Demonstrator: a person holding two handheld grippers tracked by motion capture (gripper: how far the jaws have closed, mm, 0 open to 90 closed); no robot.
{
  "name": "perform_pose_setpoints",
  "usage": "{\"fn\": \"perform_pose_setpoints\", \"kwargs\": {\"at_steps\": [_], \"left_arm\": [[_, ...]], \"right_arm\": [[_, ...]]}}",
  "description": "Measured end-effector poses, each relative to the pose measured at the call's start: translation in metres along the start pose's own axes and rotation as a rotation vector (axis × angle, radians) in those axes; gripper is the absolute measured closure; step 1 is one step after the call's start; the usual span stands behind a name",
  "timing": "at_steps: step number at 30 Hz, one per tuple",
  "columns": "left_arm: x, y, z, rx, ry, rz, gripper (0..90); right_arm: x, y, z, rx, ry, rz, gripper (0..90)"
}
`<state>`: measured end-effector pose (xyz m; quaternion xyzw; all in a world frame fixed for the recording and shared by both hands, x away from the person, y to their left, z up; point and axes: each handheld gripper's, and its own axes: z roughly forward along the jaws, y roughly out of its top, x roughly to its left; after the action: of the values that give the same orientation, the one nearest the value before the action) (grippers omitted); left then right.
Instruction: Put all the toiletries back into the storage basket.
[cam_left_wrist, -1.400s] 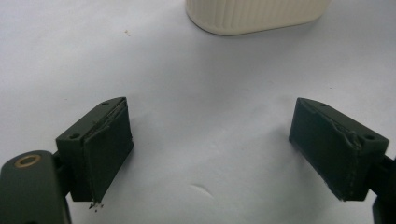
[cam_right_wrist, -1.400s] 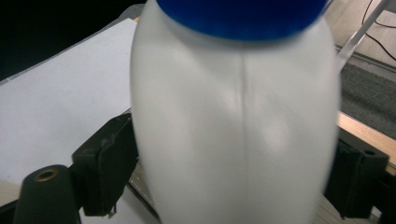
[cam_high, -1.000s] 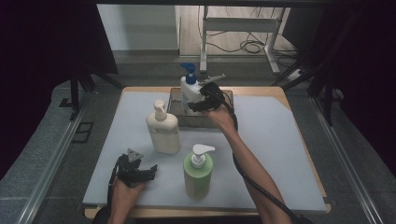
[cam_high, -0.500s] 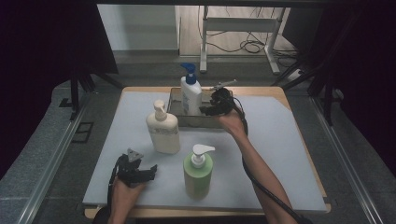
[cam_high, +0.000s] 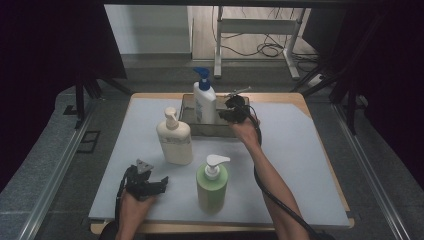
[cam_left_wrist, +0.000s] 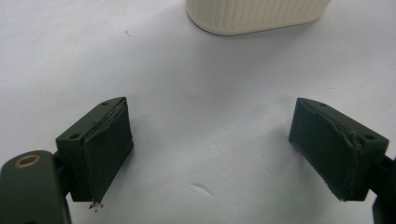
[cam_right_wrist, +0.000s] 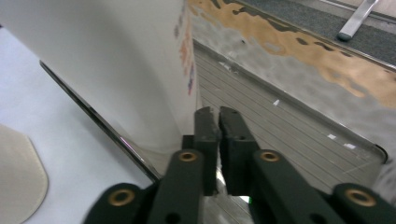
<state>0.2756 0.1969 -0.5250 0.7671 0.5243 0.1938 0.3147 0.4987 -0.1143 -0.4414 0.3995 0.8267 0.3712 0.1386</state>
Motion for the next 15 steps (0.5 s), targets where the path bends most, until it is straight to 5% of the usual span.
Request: {"fn": "perform_pose_setpoints", "kwargs": {"at_steps": [15], "left_arm": [[0.000,0.000,0.000,0.001,0.001,0.001,12.6]], "right_arm": [[0.002,0.002,0.026,0.065,-0.029,0.044,89.9]]}}
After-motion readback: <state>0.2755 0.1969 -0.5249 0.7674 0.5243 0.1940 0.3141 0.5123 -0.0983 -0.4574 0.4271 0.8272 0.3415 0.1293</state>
